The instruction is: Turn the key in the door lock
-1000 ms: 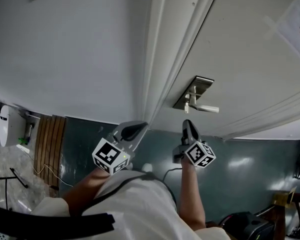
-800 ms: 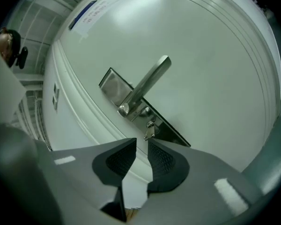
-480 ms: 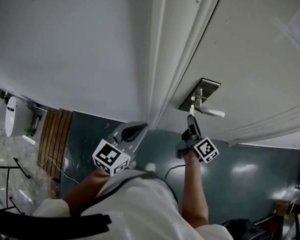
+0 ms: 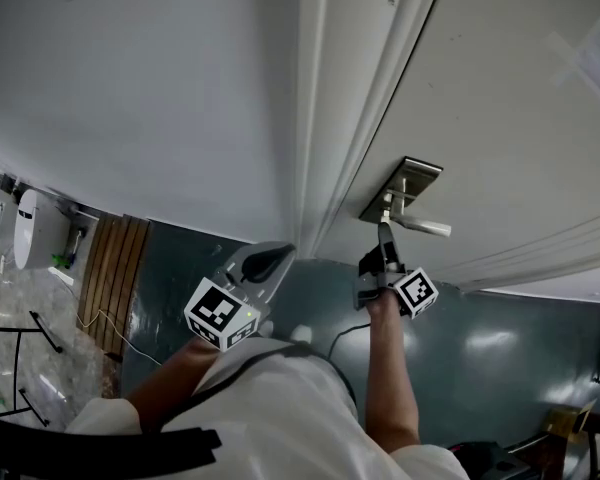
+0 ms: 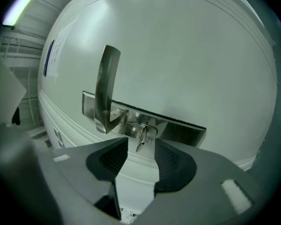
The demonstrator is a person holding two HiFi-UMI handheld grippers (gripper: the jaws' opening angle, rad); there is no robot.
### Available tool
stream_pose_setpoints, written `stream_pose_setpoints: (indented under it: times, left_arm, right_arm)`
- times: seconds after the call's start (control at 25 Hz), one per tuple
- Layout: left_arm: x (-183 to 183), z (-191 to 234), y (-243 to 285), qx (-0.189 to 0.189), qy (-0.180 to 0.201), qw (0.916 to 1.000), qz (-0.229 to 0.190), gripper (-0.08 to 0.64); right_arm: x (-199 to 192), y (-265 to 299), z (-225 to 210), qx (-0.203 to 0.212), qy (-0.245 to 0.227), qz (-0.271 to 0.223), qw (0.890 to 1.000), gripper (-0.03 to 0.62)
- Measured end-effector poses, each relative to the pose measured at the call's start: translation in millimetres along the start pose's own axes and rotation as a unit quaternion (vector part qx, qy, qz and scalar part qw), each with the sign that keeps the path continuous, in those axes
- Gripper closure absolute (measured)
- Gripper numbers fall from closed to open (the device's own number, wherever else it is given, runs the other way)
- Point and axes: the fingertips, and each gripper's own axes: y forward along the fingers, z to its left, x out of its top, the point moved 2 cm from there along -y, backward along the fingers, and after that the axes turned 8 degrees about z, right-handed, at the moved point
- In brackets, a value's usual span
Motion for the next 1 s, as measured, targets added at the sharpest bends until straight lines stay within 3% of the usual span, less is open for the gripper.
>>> stream_pose_setpoints:
  times: [0.16,0.28,0.64,1.0]
  left_arm:
    - [-1,0,-2,0.004,-0.001,1.0000,0.001,0.554]
    - [-3,0,-4,0.007,-0.002,1.0000,0.002,0.554]
    - [-5,-2,-7,0.010,-0.001,1.0000,0.001,0.554]
    - [-5,0,-14,0.004,0.000,1.0000,-0.005,0.554]
  right_arm:
    - [1,1,-1,0.009,0.014,-0.002,1.000,0.449]
    - [3,1,-1,0.005,0.008,-0.005,1.000,0.541]
    - [4,2,2,-0.027,-0.028,0.003,0.999,0.545]
    - [4,2,9,-0.097,-0.124,0.025,0.987,0.551]
